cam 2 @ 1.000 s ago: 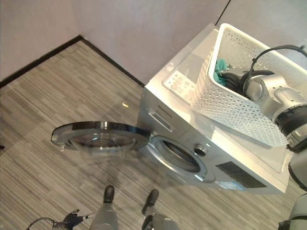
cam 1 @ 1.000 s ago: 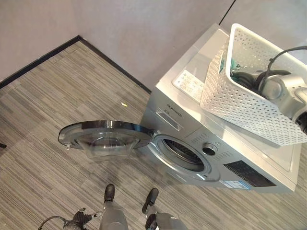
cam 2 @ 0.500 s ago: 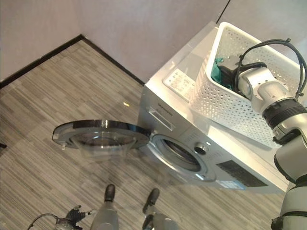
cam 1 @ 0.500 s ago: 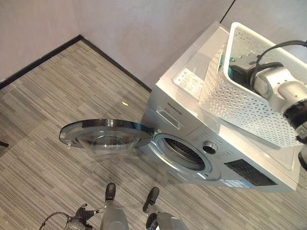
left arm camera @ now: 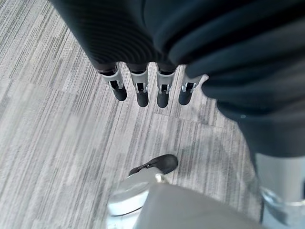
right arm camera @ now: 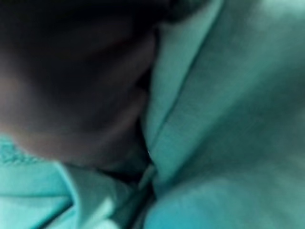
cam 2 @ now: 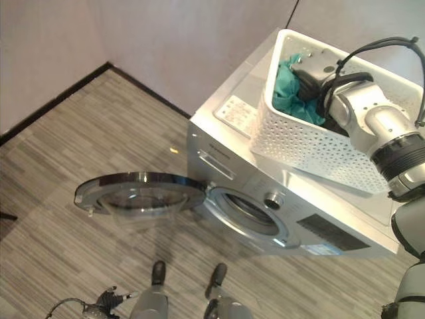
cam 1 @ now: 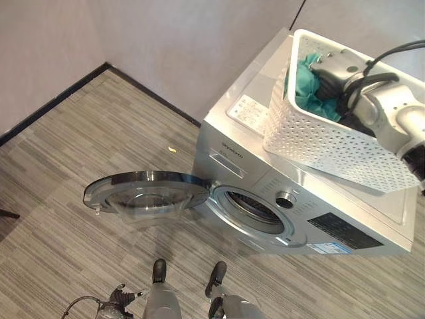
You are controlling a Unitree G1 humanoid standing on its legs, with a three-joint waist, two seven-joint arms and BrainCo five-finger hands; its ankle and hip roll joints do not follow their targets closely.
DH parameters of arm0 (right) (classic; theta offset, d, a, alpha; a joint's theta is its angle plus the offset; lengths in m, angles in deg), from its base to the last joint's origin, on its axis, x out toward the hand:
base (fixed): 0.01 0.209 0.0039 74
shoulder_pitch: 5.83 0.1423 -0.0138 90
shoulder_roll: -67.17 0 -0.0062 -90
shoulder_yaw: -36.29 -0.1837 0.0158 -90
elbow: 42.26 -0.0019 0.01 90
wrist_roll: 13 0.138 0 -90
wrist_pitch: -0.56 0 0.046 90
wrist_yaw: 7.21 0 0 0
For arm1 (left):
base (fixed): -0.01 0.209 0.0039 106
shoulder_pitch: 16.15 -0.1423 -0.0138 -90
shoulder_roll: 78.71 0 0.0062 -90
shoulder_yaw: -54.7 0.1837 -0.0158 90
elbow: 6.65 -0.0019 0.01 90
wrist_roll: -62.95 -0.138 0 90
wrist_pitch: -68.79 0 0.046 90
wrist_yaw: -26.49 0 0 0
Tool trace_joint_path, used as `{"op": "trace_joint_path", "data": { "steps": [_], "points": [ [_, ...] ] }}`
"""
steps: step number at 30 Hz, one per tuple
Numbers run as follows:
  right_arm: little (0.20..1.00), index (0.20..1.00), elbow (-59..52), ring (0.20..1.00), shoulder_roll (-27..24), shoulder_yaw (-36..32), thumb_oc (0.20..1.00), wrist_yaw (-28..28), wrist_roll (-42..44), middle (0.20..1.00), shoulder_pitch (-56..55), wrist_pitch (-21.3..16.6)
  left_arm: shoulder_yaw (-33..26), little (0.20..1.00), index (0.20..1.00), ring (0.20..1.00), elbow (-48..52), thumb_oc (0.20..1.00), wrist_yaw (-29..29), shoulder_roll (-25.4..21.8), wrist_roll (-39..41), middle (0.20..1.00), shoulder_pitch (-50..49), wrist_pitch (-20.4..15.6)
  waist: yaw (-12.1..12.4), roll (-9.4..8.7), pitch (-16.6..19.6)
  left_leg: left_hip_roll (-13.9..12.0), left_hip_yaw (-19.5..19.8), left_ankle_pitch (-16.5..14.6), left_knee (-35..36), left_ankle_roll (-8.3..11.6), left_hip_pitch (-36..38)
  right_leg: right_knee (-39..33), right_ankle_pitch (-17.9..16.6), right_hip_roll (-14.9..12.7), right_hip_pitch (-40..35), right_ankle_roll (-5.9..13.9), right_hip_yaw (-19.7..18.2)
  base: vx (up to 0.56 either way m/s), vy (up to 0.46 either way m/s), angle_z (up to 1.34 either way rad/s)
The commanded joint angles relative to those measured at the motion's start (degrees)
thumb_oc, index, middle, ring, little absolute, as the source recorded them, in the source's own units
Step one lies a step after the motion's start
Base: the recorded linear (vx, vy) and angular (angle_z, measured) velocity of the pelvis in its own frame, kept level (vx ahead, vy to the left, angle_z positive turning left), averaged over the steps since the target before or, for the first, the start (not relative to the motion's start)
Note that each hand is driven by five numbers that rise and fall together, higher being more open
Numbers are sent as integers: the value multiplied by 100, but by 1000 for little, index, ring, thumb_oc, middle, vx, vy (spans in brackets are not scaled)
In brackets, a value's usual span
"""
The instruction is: Grab the laundry basket,head to the washer,open it,put in the laundry and shut it.
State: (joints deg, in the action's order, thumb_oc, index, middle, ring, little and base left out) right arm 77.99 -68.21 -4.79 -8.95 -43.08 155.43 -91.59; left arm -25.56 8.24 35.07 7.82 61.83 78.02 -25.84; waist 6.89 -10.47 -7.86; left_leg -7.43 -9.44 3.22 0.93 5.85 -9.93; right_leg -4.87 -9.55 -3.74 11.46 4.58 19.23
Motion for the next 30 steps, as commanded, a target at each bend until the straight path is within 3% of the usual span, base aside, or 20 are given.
{"op": "trace_joint_path", "data": {
  "steps": [1, 4, 6, 8, 12, 15, 16, 20, 22, 29, 30],
  "points": [
    [200, 200, -239, 200, -483, -978, 200, -1029, -43, 200, 136, 295, 64, 1000, 1000, 1000, -137, 1000, 73, -21, -335, 1000, 125, 114, 58, -12, 76, -237, 343, 87, 407, -8, -27, -13, 120, -602, -251, 748, 19, 43, -19, -9],
    [200, 200, -414, 200, -616, -1513, 200, -1324, -129, 200, -210, 338, 77, 1000, 1000, 1000, -149, 1000, 92, -3, -472, 1000, 88, 126, 57, 21, 183, -225, 325, 54, 407, -15, 68, -13, 159, -617, -342, 746, 44, 15, -8, -2],
    [200, 200, -772, 200, -829, -2203, 200, -1902, -52, 200, -397, 260, 130, 1000, 1000, 1000, -201, 1000, 113, 102, -681, 1000, 73, 128, 41, 128, 363, -223, 318, -17, 407, -12, 225, -13, 219, -623, -497, 761, 51, 19, -2, 1],
    [200, 200, -1051, 200, -894, -2649, 200, -1997, -10, 200, -713, 201, 142, 1000, 1000, 1000, -178, 1000, 134, 125, -707, 1000, 81, 112, 28, 164, 457, -186, 312, -5, 407, -30, 253, -13, 205, -667, -523, 770, 74, 0, 0, 0],
    [200, 200, -1641, 200, -560, -3645, 200, -2360, 486, 200, -1133, -1, 0, 1000, 1000, 1000, 136, 1000, 208, 96, -367, 1000, 82, -24, 60, 348, 636, -139, 313, -69, 407, -45, 377, -13, 269, -713, -675, 781, 103, 0, 0, 0],
    [200, 200, -1808, 200, -469, -3816, 200, -2405, 453, 200, -1192, -37, -69, 1000, 1000, 1000, 571, 1000, 233, -68, -137, 1000, 59, -120, 118, 371, 691, -98, 362, -35, 407, -56, 395, -13, 264, -758, -748, 774, 177, 13, 10, 9],
    [200, 200, -1979, 200, -203, -3969, 200, -2428, 799, 200, -1116, -208, -89, 1000, 1000, 1000, 1831, 1000, 197, -445, 148, 1000, -120, -278, 239, 515, 763, -71, 449, -77, 407, -56, 484, -13, 330, -773, -911, 770, 257, -13, 8, 15],
    [200, 200, -2108, 200, 15, -4064, 200, -2472, 921, 200, -1041, -267, -147, 1000, 1000, 1000, 2899, 1000, 42, -823, 396, 1000, -378, -327, 293, 563, 824, -35, 514, -34, 407, -72, 498, -13, 328, -804, -983, 761, 333, -8, 9, 19],
    [200, 200, -2222, 200, 311, -4180, 200, -2423, 1226, 200, -984, -384, -457, 1000, 1000, 1000, 4478, 1000, -175, -1428, 780, 1000, -771, -450, 448, 673, 889, -16, 620, -60, 407, -65, 518, -13, 384, -826, -1100, 753, 415, 7, 7, 14],
    [200, 200, -2349, 200, 1246, -4439, 200, -2247, 2176, 200, -1213, -648, -1495, 1000, 1000, 1000, 6684, 1000, -554, -2325, 1521, 1000, -1326, -637, 646, 702, 995, 83, 814, 6, 407, -57, 489, -13, 388, -884, -1217, 715, 600, 4, 4, 21],
    [200, 200, -2280, 200, 1453, -4462, 200, -2215, 2435, 200, -1356, -747, -1754, 1000, 1000, 1000, 7156, 1000, -553, -2444, 1593, 1000, -1330, -794, 745, 730, 997, 97, 845, 5, 407, -48, 485, -13, 396, -890, -1251, 707, 635, -11, 2, 24]
  ]
}}
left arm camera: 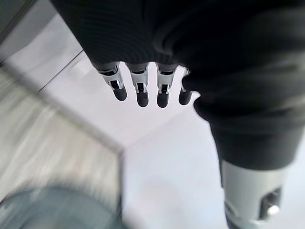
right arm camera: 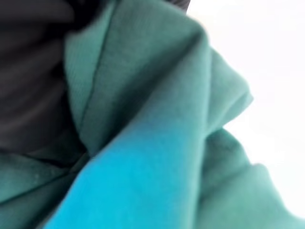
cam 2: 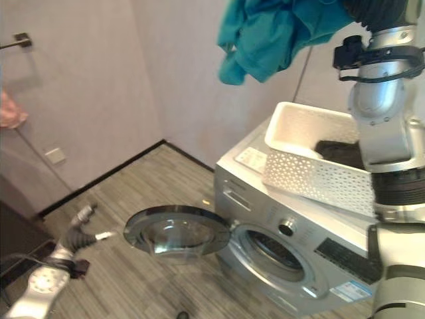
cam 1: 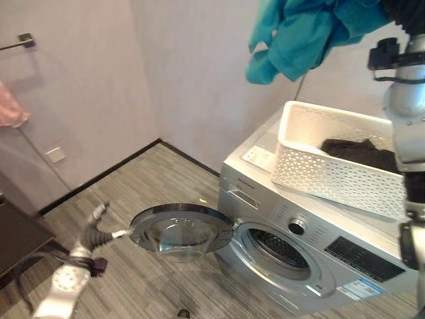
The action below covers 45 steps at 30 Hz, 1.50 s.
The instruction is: Grab the laundry basket,head to the washer,open it,put in the laundry and shut it.
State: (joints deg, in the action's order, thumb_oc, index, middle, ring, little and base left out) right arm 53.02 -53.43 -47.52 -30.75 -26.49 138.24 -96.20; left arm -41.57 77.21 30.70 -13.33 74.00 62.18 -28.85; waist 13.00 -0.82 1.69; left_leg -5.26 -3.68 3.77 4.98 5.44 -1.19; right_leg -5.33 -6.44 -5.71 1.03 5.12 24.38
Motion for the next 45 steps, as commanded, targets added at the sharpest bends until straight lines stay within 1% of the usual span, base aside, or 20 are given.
{"op": "trace_joint_path", "data": {
  "steps": [1, 3, 5, 6, 7, 9, 12, 14, 15, 18, 19, 20, 22, 26, 29, 32, 34, 43, 45],
  "points": [
    [200, 200, 210, 200, -14, -203, 200, -26, 783, 200, 351, -291, -188, 1000, 1000, 1000, 301, 1000, -123, -338, 384, 1000, 210, -477, 121, -249, 47, -116, 272, -43, 2, -8, -393, 33, 81, -697, -206, 653, 123, -1, 6, 14],
    [200, 200, 131, 200, 194, -276, 200, 89, 903, 200, 121, -341, -551, 1000, 1000, 1000, 829, 1000, -146, -364, 569, 1000, 159, -596, 192, -233, 45, -99, 319, -38, 2, 6, -386, 33, 88, -699, -251, 636, 163, 1, -5, 10],
    [200, 200, 126, 200, 251, -282, 200, 112, 961, 200, 42, -362, -605, 1000, 1000, 1000, 934, 1000, -163, -341, 644, 1000, 155, -625, 211, -234, 47, -86, 338, -25, 2, 9, -399, 33, 86, -706, -254, 630, 175, -4, -6, 15],
    [200, 200, 105, 200, 499, -384, 200, 143, 1277, 200, -114, -461, -661, 1000, 1000, 1000, 1143, 1000, -177, -255, 731, 1000, 179, -678, 237, -217, 47, -73, 360, -25, 2, 12, -414, 33, 90, -721, -268, 623, 210, 3, -2, 17],
    [200, 200, 46, 200, 604, -399, 200, 219, 1418, 200, -197, -515, -689, 1000, 1000, 1000, 1227, 1000, -213, -230, 794, 1000, 182, -694, 247, -213, 38, -62, 369, -23, 2, 12, -420, 33, 88, -720, -277, 617, 218, 6, 0, 12],
    [200, 200, 5, 200, 887, -469, 200, 251, 1718, 200, -359, -623, -680, 1000, 1000, 1000, 1299, 1000, -216, -145, 799, 1000, 199, -704, 258, -193, 24, -54, 383, -25, 2, 12, -416, 33, 94, -723, -287, 607, 225, 0, 0, 0],
    [200, 200, -140, 200, 1288, -491, 200, 439, 2175, 200, -642, -747, -737, 1000, 1000, 1000, 1511, 1000, -147, -81, 658, 1000, 253, -741, 266, -196, 3, -55, 392, -29, 2, 10, -391, 33, 111, -716, -320, 582, 228, 0, 0, 0],
    [200, 200, -239, 200, 1473, -452, 200, 536, 2319, 200, -791, -762, -746, 1000, 1000, 1000, 1653, 1000, -153, -17, 711, 1000, 314, -778, 269, -192, -15, -58, 396, -29, 2, 8, -380, 35, 120, -710, -334, 573, 232, 0, 0, 0],
    [200, 200, -254, 200, 1477, -458, 200, 542, 2322, 200, -805, -758, -753, 1000, 1000, 1000, 1661, 1000, -156, -17, 714, 1000, 303, -773, 267, -193, -15, -59, 396, -30, 2, 9, -377, 35, 120, -710, -338, 573, 232, 0, 0, 0],
    [200, 200, -397, 200, 1814, -362, 200, 699, 2513, 200, -1009, -782, -673, 1000, 1000, 1000, 1947, 1000, -239, 30, 690, 1000, 435, -818, 275, -194, -36, -65, 405, -35, 2, 3, -360, 43, 152, -690, -361, 545, 235, 0, 0, 0],
    [200, 200, -404, 200, 1817, -365, 200, 702, 2514, 200, -1017, -780, -672, 1000, 1000, 1000, 1950, 1000, -236, 29, 684, 1000, 432, -815, 274, -196, -35, -65, 406, -35, 2, 3, -358, 43, 153, -690, -364, 544, 236, 0, 0, 0],
    [200, 200, -456, 200, 1989, -291, 200, 768, 2640, 200, -1048, -786, -581, 1000, 1000, 1000, 2044, 1000, -245, 68, 675, 1000, 552, -832, 266, -200, -40, -63, 407, -40, 2, 1, -348, 50, 160, -685, -372, 536, 229, 0, 0, 0],
    [200, 200, -492, 200, 2108, -213, 200, 809, 2753, 200, -1053, -795, -486, 1000, 1000, 1000, 2100, 1000, -248, 89, 657, 1000, 673, -854, 262, -207, -40, -63, 409, -44, 2, 0, -337, 52, 169, -683, -381, 529, 229, 0, 0, 0],
    [200, 200, -433, 200, 2294, 43, 200, 863, 2897, 200, -837, -771, -159, 1000, 1000, 1000, 2219, 1000, -166, 74, 558, 1000, 1189, -894, 232, -232, -31, -87, 397, -94, 2, 14, -298, 64, 216, -660, -416, 522, 211, 0, 0, 0],
    [200, 200, -443, 200, 2308, 152, 200, 871, 2886, 200, -684, -741, -21, 1000, 1000, 1000, 2218, 1000, -67, 76, 479, 1000, 1513, -919, 211, -249, -38, -74, 389, -56, 2, 7, -317, 56, 176, -667, -395, 516, 207, 0, 0, 0],
    [200, 200, -420, 200, 2284, 311, 200, 838, 2756, 200, -398, -649, 225, 1000, 1000, 1000, 2253, 1000, 165, 44, 185, 1000, 2153, -933, 175, -285, -29, -81, 378, -53, 2, 14, -333, 59, 168, -659, -363, 508, 189, 0, 0, 0],
    [200, 200, -447, 200, 2283, 404, 200, 862, 2731, 200, -293, -613, 308, 1000, 1000, 1000, 2277, 1000, 229, 9, 138, 1000, 2389, -926, 142, -301, -20, -80, 375, -52, 2, 12, -334, 58, 166, -650, -353, 505, 166, 0, 0, 0],
    [200, 200, -491, 200, 2345, 645, 200, 970, 2781, 200, -3, -499, 671, 1000, 1000, 1000, 2215, 1000, 416, -72, 56, 1000, 3257, -899, 86, -346, -27, -125, 301, -75, 2, 5, -304, 44, 179, -602, -311, 488, 60, 2, 0, 0],
    [200, 200, -495, 200, 2370, 762, 200, 1070, 2972, 200, 13, -476, 878, 1000, 1000, 1000, 2037, 1000, 495, 34, 140, 1000, 3562, -875, 30, -375, -22, -154, 272, -76, 2, 15, -282, 39, 194, -565, -307, 479, 22, 11, -14, -5]
  ]
}}
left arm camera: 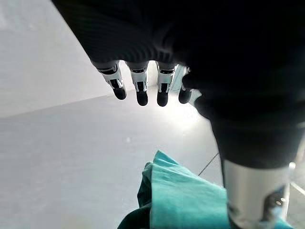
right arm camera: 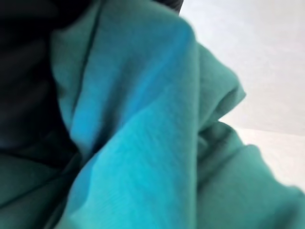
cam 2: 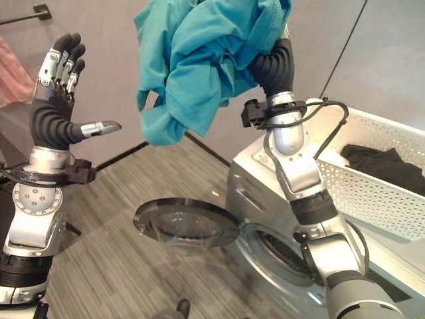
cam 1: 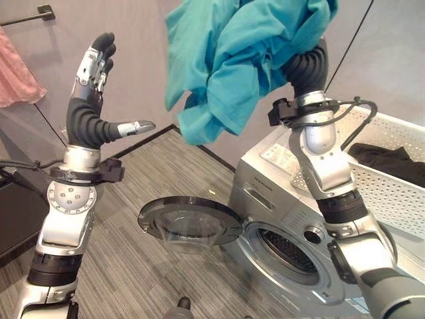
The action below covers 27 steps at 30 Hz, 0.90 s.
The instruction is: Grab the laundry basket,head to the washer,open it,put in the laundry and shut it.
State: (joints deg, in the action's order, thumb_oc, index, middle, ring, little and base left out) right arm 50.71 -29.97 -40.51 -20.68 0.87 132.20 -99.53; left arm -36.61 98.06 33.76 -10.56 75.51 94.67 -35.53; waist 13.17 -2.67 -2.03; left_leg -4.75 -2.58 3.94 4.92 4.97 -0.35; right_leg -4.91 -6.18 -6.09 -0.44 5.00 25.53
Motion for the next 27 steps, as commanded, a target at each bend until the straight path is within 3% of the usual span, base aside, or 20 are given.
{"op": "trace_joint_path", "data": {
  "steps": [1, 16, 27],
  "points": [
    [200, 200, -264, 200, 17, 59, 200, 65, 239, 200, 617, -143, 391, 1000, 1000, 1000, -60, 1000, 189, -240, -9, 1000, 327, -211, 18, -188, 349, -206, 162, -94, 8, 62, -367, -3, 168, -527, -158, 490, -92, -1, -12, -7],
    [200, 200, -89, 200, -301, 931, 200, 980, 1506, 200, 711, -51, 1300, 1000, 1000, 1000, -632, 1000, -30, -92, 571, 1000, 1318, -130, -195, -253, 396, -335, 59, -57, 8, 118, -347, -9, 180, -418, -113, 471, -179, 3, -8, -4],
    [200, 200, 159, 200, -469, 1205, 200, 1163, 1440, 200, 824, 19, 1844, 1000, 1000, 1000, -743, 1000, -320, 43, 1088, 1000, 1782, -112, -341, -185, 378, -425, -1, -19, 8, 165, -335, -9, 209, -337, -87, 444, -231, 3, -14, -5]
  ]
}}
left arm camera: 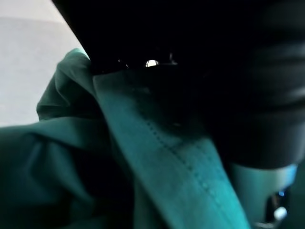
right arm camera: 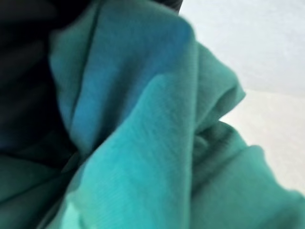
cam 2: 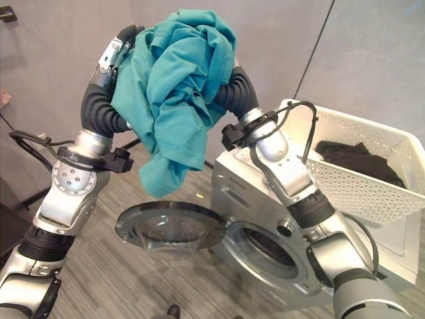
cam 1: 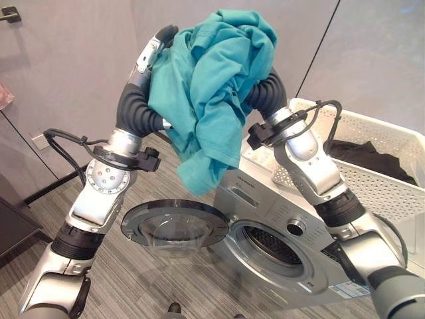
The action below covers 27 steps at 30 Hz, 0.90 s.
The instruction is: Grab the laundry basket,head to the washer,open it,put in the laundry and shut it.
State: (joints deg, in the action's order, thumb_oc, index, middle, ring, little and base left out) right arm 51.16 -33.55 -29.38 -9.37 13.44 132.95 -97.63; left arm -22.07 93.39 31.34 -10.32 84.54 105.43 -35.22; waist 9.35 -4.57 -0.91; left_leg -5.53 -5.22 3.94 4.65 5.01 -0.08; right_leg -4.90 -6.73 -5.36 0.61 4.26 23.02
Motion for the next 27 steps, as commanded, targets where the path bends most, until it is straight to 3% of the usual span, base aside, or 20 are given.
{"op": "trace_joint_path", "data": {
  "steps": [1, 12, 13, 27],
  "points": [
    [200, 200, 139, 200, -115, 115, 200, 40, 173, 200, 766, -169, 450, 1000, 1000, 1000, -283, 1000, -77, 42, 204, 1000, 779, -141, 35, 15, 264, -350, 260, -15, 35, 163, -361, -10, 265, -404, -192, 518, 20, 0, -9, -7],
    [200, 200, 182, 200, -177, 171, 200, 59, -3, 200, 776, -208, 756, 1000, 1000, 1000, -258, 1000, -221, 210, 620, 1000, 1124, -141, -30, 52, 272, -381, 238, -21, 35, 173, -324, -10, 298, -359, -210, 502, 5, 3, -8, -2],
    [200, 200, 168, 200, -148, 182, 200, 65, -56, 200, 755, -213, 831, 200, 200, 200, -247, 200, -346, 281, 834, 200, 1118, -108, -48, 58, 277, -388, 237, -20, 35, 171, -317, -10, 302, -353, -224, 494, 5, 0, 0, 0],
    [200, 200, 116, 200, -51, 131, 200, -16, -547, 200, 861, -311, 971, 200, 200, 200, -143, 200, -510, 346, 864, 200, 1019, -98, -19, 59, 323, -419, 300, -15, 35, 191, -307, -10, 342, -311, -299, 459, 77, 0, 0, 0]
  ]
}}
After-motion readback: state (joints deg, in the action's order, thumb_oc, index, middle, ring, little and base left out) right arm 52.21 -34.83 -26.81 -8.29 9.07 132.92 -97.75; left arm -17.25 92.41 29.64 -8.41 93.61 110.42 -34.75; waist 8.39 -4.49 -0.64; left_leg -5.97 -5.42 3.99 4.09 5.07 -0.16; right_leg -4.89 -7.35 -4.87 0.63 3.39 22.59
